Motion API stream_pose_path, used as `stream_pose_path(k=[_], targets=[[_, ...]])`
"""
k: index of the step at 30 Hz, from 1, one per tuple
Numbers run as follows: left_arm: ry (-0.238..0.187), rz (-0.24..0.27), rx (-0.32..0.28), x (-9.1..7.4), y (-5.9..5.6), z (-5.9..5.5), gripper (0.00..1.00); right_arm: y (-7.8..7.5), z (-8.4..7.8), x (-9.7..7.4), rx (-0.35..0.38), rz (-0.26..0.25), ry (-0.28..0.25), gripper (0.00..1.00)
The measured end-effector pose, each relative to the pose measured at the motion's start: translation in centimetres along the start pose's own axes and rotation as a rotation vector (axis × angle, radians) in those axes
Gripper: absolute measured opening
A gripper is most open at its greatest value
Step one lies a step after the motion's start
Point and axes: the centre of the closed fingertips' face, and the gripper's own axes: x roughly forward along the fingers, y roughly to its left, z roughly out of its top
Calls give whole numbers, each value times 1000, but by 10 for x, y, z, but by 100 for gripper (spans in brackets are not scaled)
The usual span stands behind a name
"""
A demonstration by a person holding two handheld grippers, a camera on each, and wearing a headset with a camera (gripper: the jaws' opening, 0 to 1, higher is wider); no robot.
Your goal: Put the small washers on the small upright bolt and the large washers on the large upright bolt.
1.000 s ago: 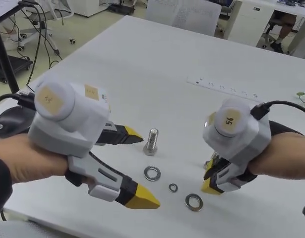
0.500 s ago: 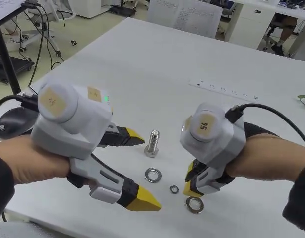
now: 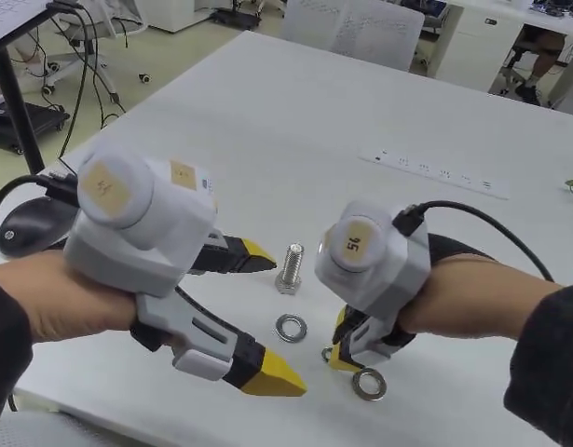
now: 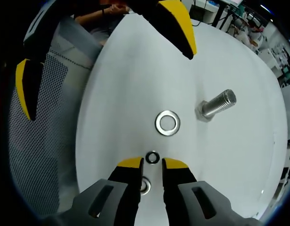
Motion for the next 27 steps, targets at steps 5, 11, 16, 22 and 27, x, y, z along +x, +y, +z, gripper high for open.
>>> stream_pose_path(k=[5, 11, 16, 22, 27], targets=[[2, -1, 1, 1, 0, 0, 80, -1, -2, 2, 6, 4, 8, 17], [2, 1, 1, 1, 1, 1, 80, 0, -1, 4, -2, 8, 10, 17], [1, 2, 3, 1, 1, 1, 80, 1, -1, 4, 0, 6, 14, 17], [2, -1, 4, 1, 0, 1, 80, 1, 0, 4, 2, 2, 12, 15], [0, -1, 3, 0, -1, 1, 79, 1, 0, 5, -2, 1, 16, 15]])
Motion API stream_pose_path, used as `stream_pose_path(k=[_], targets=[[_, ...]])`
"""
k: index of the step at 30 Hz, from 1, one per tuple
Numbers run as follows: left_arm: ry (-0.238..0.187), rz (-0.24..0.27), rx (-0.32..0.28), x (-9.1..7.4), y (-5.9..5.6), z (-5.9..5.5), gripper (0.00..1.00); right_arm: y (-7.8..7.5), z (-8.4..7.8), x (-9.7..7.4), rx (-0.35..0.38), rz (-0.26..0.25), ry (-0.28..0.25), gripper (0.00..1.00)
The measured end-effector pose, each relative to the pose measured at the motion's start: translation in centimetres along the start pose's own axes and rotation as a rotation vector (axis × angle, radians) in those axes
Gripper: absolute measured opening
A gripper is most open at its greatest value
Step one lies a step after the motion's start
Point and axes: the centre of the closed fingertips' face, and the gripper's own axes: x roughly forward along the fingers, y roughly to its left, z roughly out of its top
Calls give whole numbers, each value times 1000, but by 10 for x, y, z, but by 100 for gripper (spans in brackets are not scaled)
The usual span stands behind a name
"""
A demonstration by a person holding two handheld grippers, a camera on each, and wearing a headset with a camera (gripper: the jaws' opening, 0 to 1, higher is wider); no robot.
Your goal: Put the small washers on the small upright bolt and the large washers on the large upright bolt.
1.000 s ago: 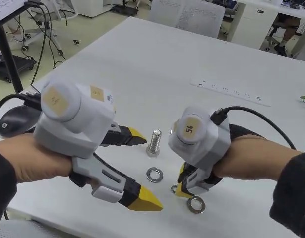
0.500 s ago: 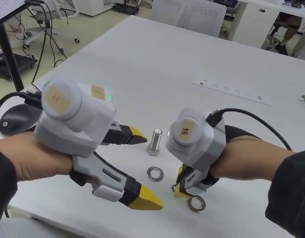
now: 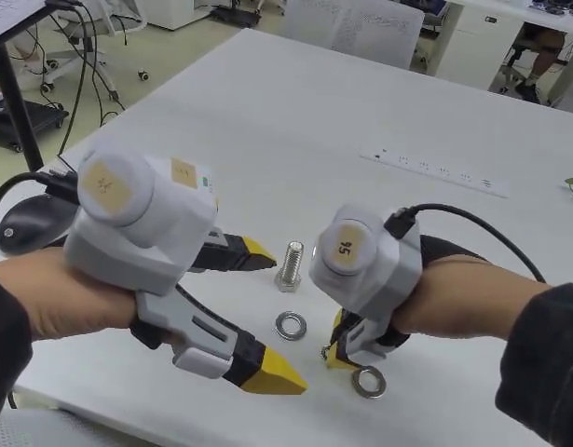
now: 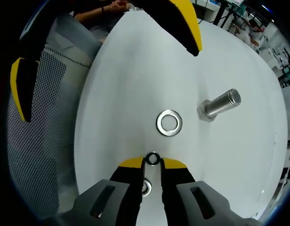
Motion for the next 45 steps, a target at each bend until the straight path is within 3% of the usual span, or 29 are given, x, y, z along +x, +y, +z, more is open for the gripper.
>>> stream_pose_path(k=[27, 45], targets=[[7, -1, 0, -1, 0, -2, 79, 1, 1, 0, 24, 6, -13, 14], [7, -4, 2, 0, -1, -2, 79, -7, -19, -19, 76, -17, -14, 14]])
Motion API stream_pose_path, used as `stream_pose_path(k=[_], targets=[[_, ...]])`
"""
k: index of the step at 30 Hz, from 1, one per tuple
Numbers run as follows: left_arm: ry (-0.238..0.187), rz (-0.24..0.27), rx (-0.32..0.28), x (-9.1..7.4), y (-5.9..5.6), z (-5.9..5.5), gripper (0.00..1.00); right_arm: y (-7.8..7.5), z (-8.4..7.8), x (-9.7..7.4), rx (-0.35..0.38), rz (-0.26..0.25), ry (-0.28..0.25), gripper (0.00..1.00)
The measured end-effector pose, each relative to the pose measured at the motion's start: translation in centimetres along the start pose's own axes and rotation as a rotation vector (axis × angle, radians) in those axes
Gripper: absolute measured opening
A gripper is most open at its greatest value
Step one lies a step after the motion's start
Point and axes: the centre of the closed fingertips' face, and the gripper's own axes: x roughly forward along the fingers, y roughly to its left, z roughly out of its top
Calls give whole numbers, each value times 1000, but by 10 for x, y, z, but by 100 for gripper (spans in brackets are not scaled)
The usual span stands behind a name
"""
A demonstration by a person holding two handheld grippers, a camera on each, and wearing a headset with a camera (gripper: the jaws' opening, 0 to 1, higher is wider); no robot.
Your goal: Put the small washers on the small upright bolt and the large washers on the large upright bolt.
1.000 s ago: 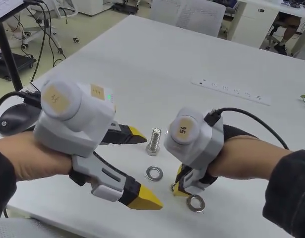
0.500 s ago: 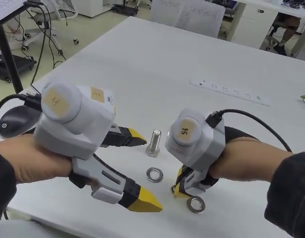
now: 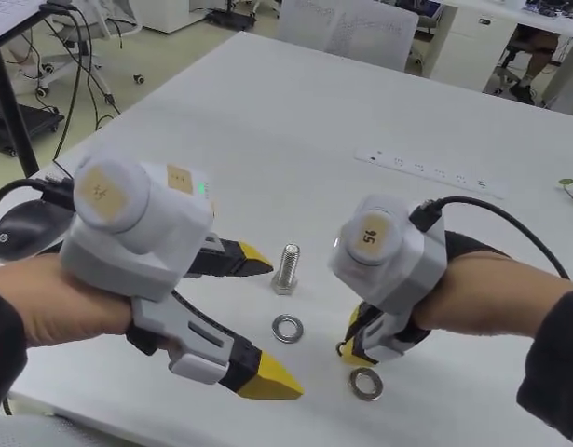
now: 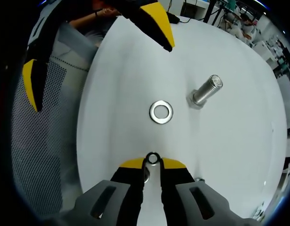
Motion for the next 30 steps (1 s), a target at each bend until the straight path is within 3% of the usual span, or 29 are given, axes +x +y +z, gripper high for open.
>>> stream_pose_path(k=[23, 30], targets=[[2, 2, -1, 0, 0, -1, 79, -22, -45, -29, 119, -65, -2, 14], [1, 4, 0, 0, 1, -1, 79, -31, -51, -39, 136, -90, -1, 14]])
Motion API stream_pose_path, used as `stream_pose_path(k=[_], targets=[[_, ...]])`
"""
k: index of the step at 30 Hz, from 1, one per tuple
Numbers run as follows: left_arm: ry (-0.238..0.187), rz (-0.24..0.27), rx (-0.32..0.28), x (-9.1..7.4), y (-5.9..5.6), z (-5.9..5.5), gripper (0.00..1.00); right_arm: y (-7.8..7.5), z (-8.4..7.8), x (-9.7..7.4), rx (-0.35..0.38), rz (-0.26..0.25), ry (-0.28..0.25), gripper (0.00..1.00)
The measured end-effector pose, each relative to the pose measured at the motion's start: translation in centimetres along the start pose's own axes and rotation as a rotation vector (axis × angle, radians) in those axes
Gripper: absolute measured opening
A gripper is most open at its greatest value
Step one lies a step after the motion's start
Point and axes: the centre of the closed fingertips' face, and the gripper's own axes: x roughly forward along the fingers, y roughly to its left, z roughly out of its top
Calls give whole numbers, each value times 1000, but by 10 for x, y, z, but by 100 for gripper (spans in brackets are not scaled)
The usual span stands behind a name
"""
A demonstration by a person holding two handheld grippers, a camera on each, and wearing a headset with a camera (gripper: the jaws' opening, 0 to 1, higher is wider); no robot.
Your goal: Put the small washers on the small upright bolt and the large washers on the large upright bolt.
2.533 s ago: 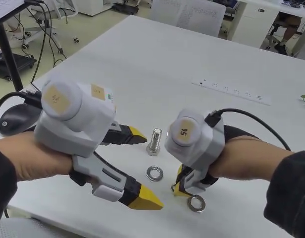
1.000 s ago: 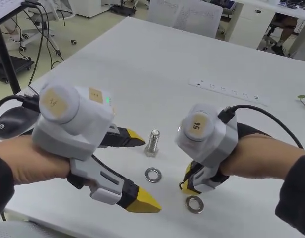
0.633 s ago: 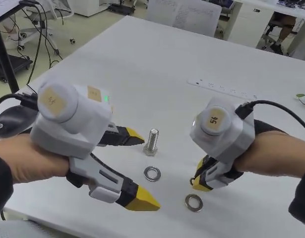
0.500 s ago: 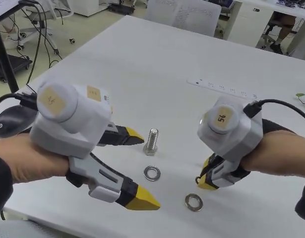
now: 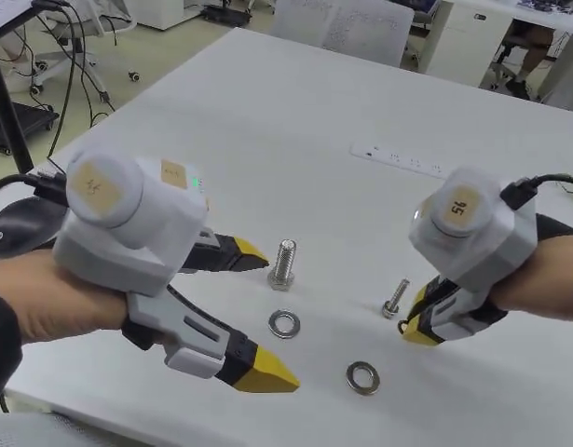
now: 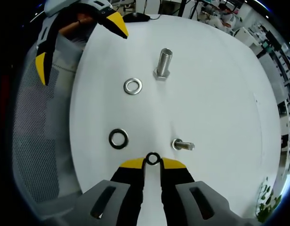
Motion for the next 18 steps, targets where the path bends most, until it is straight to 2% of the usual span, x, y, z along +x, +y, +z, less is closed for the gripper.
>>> stream_pose_path(k=[18], targets=[[2, 0, -3, 0, 0, -1, 79, -18, 6, -19, -4, -50, -16, 14]])
